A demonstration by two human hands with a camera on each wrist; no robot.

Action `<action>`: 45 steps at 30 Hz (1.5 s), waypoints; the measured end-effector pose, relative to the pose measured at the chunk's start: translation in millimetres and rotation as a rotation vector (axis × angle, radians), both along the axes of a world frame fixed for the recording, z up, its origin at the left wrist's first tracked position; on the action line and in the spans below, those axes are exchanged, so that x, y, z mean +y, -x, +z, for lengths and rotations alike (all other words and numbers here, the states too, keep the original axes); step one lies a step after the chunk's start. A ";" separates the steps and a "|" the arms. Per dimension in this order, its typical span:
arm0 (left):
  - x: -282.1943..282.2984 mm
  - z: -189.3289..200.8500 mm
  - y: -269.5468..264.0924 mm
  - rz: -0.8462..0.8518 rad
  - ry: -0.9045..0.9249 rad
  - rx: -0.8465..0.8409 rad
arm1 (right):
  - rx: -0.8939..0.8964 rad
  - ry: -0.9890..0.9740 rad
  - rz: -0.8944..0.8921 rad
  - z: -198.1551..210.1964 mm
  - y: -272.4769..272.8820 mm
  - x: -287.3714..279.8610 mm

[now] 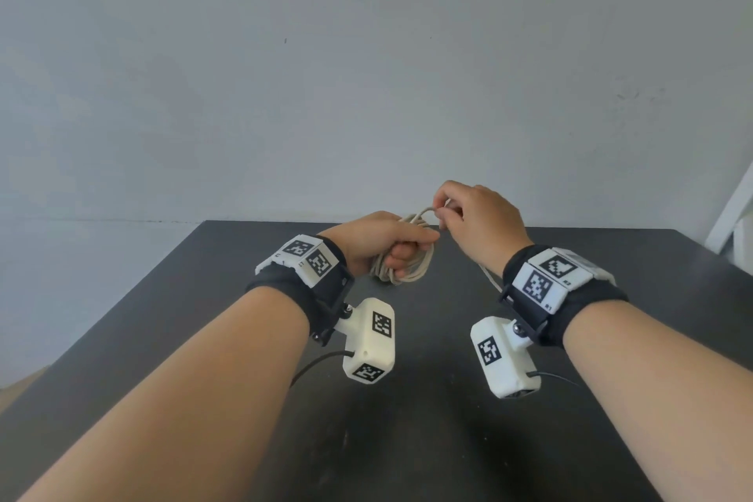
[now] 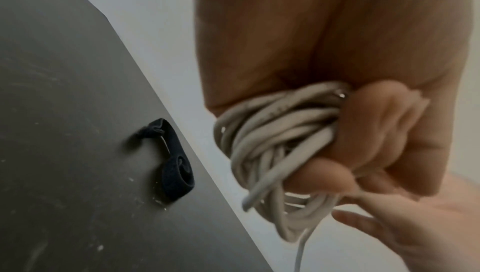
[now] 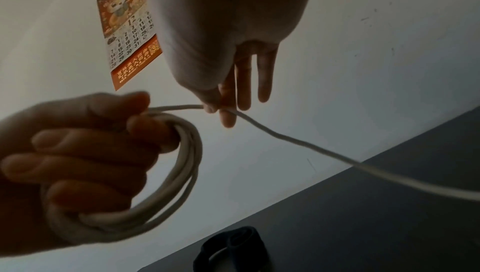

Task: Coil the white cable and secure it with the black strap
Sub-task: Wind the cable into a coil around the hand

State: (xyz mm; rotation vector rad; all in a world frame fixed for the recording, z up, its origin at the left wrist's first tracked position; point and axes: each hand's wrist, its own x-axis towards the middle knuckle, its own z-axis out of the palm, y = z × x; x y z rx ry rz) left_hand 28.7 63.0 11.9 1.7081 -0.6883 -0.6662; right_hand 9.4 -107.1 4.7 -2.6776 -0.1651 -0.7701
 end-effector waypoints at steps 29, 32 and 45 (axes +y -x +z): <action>-22.7 32.4 10.3 0.165 0.585 0.303 | 0.425 -0.410 0.177 -2.1 13.1 11.2; -26.5 28.9 9.6 0.256 0.471 0.094 | 0.433 -0.355 0.188 -1.6 15.2 11.0; -27.9 21.0 0.7 0.470 0.153 -0.286 | 0.417 -0.245 0.163 12.8 23.1 14.1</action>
